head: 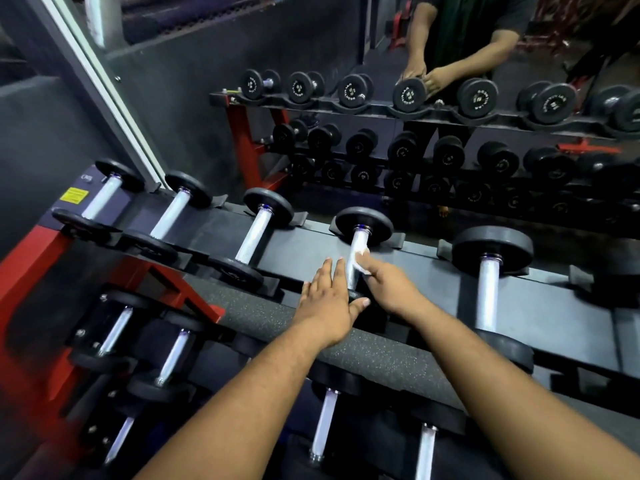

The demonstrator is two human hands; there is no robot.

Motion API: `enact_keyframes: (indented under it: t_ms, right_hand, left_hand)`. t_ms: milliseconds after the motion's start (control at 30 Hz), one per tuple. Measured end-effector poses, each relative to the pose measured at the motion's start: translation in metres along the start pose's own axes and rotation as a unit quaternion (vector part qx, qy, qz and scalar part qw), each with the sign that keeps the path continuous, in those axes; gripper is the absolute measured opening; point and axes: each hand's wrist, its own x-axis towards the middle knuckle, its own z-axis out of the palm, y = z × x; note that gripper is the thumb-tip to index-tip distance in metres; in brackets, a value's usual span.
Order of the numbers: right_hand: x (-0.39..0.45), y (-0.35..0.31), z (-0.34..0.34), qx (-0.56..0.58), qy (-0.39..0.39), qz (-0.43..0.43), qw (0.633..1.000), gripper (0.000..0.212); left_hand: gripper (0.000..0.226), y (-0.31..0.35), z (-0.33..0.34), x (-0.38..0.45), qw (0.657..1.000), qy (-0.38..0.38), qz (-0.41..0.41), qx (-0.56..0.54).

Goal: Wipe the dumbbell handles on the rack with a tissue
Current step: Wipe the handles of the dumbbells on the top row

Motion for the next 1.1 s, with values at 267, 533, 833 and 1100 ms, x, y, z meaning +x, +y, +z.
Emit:
enact_keyframes:
  t_ms: [267, 533, 833, 1100]
  right_hand:
    - [0.001, -0.011, -0.018, -0.395, -0.027, -0.154, 0.905, 0.068]
    - [0.01, 0.002, -0.026, -0.452, -0.035, -0.187, 0.871, 0.071]
    - [0.011, 0.004, -0.043, -0.396, -0.14, -0.277, 0.864, 0.062]
    - [-0.001, 0.007, -0.024, -0.286, -0.163, -0.245, 0.912, 0.056]
  left_hand:
    - [0.086, 0.0, -0.002, -0.002, 1.0, -0.008, 0.0, -0.004]
    - [0.086, 0.0, -0.001, -0.002, 1.0, -0.011, -0.001, 0.005]
    - [0.087, 0.0, -0.001, -0.001, 1.0, -0.005, 0.002, 0.006]
    - [0.086, -0.001, -0.001, -0.002, 1.0, -0.007, 0.004, 0.002]
